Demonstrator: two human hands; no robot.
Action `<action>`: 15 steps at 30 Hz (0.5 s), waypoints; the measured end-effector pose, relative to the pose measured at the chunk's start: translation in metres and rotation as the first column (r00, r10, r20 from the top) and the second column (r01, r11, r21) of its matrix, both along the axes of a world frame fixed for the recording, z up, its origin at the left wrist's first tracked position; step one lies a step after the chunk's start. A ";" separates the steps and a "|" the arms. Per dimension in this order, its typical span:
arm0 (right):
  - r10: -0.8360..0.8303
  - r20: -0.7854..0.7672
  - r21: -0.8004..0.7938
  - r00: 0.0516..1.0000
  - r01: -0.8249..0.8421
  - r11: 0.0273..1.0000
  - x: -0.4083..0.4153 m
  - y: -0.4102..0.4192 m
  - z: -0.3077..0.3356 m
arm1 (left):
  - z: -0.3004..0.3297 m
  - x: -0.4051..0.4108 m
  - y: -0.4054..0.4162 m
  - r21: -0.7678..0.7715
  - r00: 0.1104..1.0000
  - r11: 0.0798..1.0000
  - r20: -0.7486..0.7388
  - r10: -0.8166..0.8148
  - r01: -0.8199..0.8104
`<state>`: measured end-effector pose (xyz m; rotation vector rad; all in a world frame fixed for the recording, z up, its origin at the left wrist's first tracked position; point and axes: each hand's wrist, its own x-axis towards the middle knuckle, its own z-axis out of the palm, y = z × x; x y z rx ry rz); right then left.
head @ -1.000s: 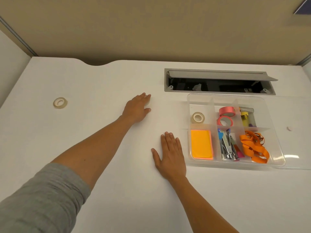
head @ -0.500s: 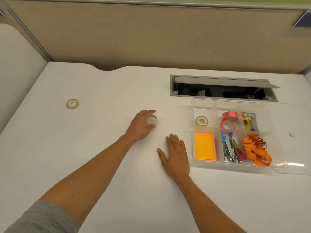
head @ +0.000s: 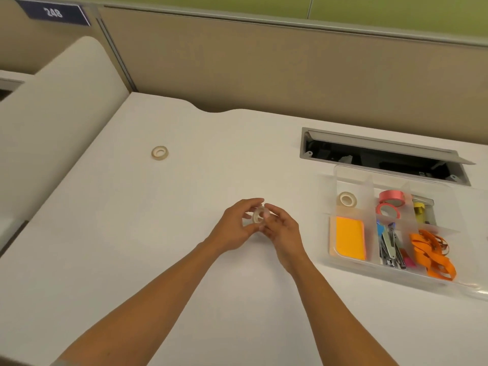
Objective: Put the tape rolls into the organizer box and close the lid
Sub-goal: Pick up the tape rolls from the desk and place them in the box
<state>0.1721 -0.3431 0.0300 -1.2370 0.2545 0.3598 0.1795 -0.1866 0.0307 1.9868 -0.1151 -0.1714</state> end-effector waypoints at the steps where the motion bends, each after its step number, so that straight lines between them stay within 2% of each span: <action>1: 0.032 0.000 0.022 1.000 -0.032 0.999 0.000 0.004 0.001 | 0.001 -0.001 0.005 -0.008 1.000 1.000 0.000 0.006 -0.006; 5: 0.134 -0.023 0.153 0.991 -0.129 0.980 0.002 0.022 0.005 | 0.005 -0.002 0.029 -0.026 1.000 1.000 -0.001 -0.004 0.004; 10: 0.078 -0.037 0.197 0.996 -0.069 0.978 0.007 0.046 0.006 | 0.005 0.008 0.068 0.064 0.999 0.997 0.007 -0.042 0.042; 12: 0.047 -0.045 0.182 0.998 -0.038 0.983 0.009 0.054 0.003 | 0.004 0.020 0.089 0.136 0.998 0.991 0.061 0.003 -0.011; 15: 0.008 -0.058 0.161 0.998 0.002 0.987 0.013 0.060 -0.002 | -0.001 0.046 0.127 0.269 0.972 0.946 0.195 0.132 -0.182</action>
